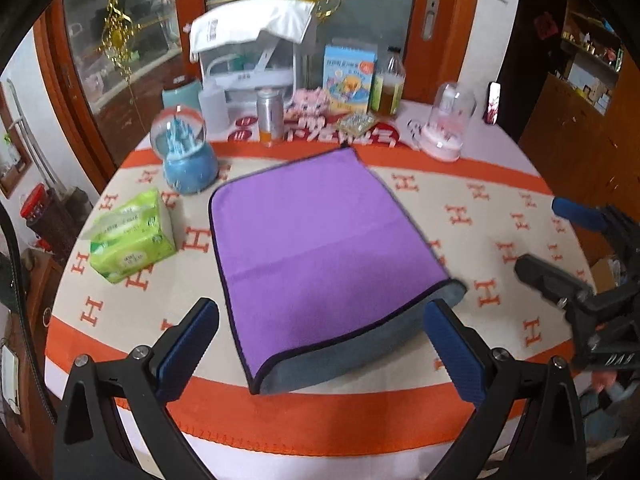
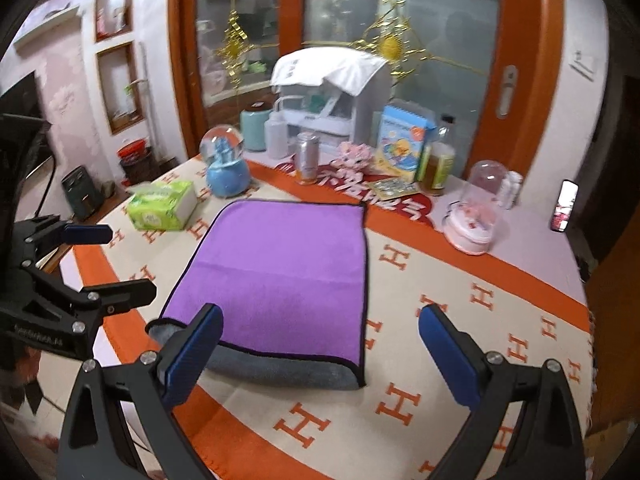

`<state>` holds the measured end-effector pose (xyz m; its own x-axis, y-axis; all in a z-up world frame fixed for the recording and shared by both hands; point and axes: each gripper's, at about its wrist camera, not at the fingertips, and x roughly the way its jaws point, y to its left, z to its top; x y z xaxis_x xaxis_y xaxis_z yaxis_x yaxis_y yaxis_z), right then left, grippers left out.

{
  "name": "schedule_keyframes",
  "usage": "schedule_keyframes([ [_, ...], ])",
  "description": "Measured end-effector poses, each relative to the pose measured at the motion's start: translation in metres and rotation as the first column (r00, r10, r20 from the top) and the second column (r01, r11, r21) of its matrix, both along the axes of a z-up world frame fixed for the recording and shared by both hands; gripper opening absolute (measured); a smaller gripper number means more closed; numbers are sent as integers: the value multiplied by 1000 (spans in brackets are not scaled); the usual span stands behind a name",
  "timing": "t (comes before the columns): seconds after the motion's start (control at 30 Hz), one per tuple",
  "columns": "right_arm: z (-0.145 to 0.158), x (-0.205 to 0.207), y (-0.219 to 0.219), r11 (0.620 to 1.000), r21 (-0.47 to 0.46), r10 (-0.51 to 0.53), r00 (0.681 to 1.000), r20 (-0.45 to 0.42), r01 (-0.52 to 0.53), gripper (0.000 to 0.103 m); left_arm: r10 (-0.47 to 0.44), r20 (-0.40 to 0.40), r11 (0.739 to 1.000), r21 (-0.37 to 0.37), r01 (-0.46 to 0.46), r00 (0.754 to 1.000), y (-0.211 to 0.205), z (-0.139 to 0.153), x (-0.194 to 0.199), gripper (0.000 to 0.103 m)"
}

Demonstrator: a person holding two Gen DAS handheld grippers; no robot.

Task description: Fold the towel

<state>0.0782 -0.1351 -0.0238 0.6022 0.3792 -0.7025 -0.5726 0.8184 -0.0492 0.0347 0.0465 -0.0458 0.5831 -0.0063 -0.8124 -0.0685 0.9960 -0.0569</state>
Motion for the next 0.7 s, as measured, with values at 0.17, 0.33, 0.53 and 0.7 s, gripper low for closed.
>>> schedule_keyframes([
  [0.17,-29,17,4,996,-27,80,994,-71,-82,83,-29,-34,999,-24,28,999,23,-41,1,102],
  [0.33,-61,35,-1,987,-50,144,980,-137,-152,79,-79,-67,995,-64,75,995,39,-80,-3,101],
  [0.53,-103,65,-8,969,-61,214,940,-267,-239,63,-147,-152,986,-105,132,977,41,-118,0,91],
  [0.7,-133,80,-10,949,-69,263,893,-365,-307,52,-157,-173,979,-155,130,972,48,-128,7,81],
])
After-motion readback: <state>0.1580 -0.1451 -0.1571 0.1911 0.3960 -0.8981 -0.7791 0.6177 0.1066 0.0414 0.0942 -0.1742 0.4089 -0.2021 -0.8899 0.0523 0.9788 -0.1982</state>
